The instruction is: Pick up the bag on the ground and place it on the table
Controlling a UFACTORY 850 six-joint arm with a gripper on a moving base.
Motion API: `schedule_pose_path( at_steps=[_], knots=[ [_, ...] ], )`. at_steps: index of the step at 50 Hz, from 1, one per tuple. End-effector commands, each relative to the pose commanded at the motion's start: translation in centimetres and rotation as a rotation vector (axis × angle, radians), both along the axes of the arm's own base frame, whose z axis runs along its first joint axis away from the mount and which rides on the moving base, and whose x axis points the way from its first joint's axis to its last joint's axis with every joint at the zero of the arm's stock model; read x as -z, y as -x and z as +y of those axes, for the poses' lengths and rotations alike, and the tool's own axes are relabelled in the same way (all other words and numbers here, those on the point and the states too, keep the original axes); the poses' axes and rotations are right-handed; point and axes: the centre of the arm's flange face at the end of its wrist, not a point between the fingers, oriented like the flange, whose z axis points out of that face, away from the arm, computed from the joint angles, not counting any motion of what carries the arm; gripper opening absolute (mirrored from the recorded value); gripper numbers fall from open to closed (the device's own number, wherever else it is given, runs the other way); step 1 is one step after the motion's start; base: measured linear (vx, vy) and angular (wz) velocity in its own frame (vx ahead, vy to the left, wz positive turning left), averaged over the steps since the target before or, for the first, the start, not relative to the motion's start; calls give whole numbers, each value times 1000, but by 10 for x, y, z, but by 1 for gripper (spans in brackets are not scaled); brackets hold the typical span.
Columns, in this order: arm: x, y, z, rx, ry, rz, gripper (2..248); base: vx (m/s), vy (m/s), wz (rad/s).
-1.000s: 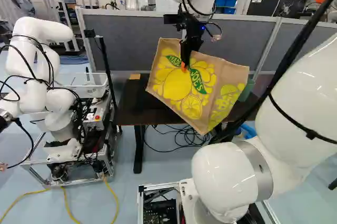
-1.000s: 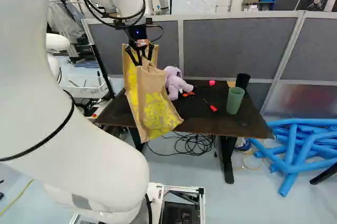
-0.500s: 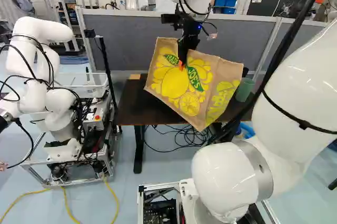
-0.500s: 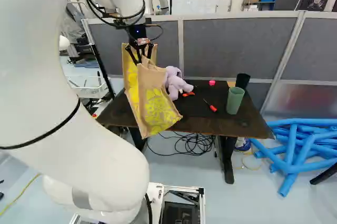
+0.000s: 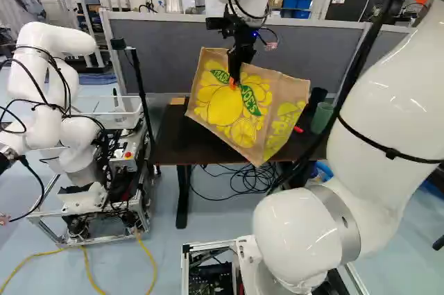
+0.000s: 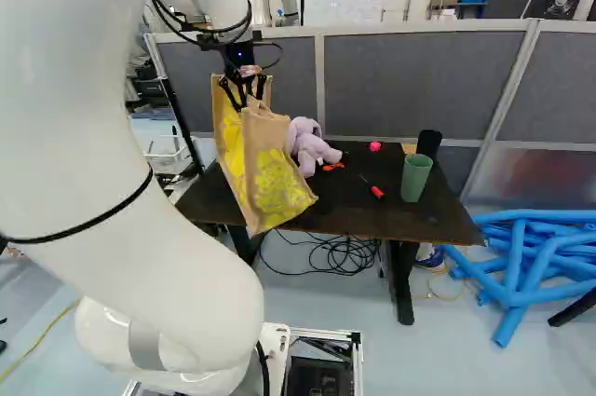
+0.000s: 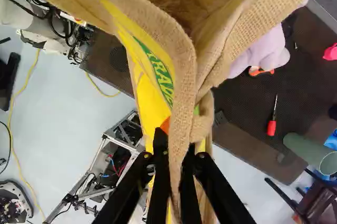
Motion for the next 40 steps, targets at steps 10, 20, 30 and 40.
schedule_pose_path(
  at_steps=[10,20,30,40],
  knots=[
    [0,-9,11,-22,1,-3,22,0,0,0],
    [0,-17,22,-43,1,-4,22,0,0,0],
    [0,-25,34,-64,0,-5,22,0,0,0],
    [-1,-33,45,-83,0,-8,22,0,0,0]
  ],
)
